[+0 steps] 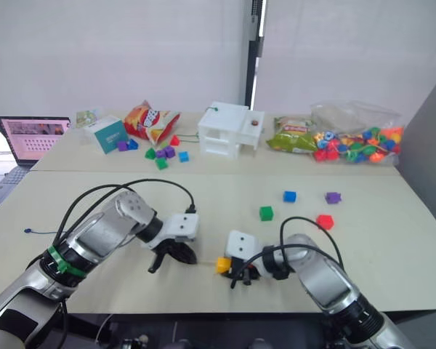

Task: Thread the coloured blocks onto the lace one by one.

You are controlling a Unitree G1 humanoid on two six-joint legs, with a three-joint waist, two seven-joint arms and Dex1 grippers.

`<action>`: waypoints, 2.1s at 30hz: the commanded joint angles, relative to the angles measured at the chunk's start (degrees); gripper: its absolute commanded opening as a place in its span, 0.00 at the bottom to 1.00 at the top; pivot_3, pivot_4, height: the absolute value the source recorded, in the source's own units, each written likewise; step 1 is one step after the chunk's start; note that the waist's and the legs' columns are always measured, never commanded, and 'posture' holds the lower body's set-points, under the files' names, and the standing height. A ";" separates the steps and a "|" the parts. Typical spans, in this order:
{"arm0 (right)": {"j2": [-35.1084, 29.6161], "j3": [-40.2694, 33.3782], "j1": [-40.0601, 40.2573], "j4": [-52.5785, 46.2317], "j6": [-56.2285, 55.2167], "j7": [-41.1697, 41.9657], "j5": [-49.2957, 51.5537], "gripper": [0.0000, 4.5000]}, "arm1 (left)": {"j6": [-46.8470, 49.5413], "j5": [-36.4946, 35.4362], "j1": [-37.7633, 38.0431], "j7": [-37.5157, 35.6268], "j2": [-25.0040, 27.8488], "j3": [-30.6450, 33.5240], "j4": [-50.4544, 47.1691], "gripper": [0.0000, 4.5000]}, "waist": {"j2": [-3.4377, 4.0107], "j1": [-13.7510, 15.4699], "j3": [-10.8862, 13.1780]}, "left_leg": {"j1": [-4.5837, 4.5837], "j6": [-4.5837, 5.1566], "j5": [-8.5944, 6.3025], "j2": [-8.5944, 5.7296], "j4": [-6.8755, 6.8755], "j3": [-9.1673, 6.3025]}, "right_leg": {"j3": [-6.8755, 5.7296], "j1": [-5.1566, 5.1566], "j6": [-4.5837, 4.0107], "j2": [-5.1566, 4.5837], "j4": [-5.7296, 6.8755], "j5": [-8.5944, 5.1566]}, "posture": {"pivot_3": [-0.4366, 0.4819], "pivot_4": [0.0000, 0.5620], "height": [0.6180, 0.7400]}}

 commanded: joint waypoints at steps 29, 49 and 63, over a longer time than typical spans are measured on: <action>0.34 1.22 0.31 -0.07 0.71 -0.26 -0.28 0.28 | 2.65 -3.60 1.31 9.29 -9.93 1.77 -2.81 0.00 | 0.00 0.12 0.00 | -0.03 0.00 0.00 -0.02 0.01 0.00 | 0.01 -0.02 0.00 -0.03 0.01 0.00 | 0.48 0.27 1.00; -0.93 0.58 0.87 -0.68 1.24 -0.04 -0.12 0.28 | -33.72 -4.12 13.39 7.64 -2.04 12.05 12.98 0.73 | 0.02 0.95 -0.01 | 0.08 -0.01 0.00 -0.03 -0.01 -0.01 | -0.02 0.07 -0.01 -0.14 -0.04 0.00 | 0.48 0.27 1.00; -1.31 0.45 0.84 -1.24 1.93 0.07 -0.04 0.28 | -35.38 -3.51 14.03 7.86 -6.78 10.46 16.08 0.04 | 0.06 1.37 -0.04 | 0.18 -0.01 0.00 -0.09 0.00 0.00 | -0.06 0.22 0.01 -0.21 -0.04 0.01 | 0.48 0.27 1.00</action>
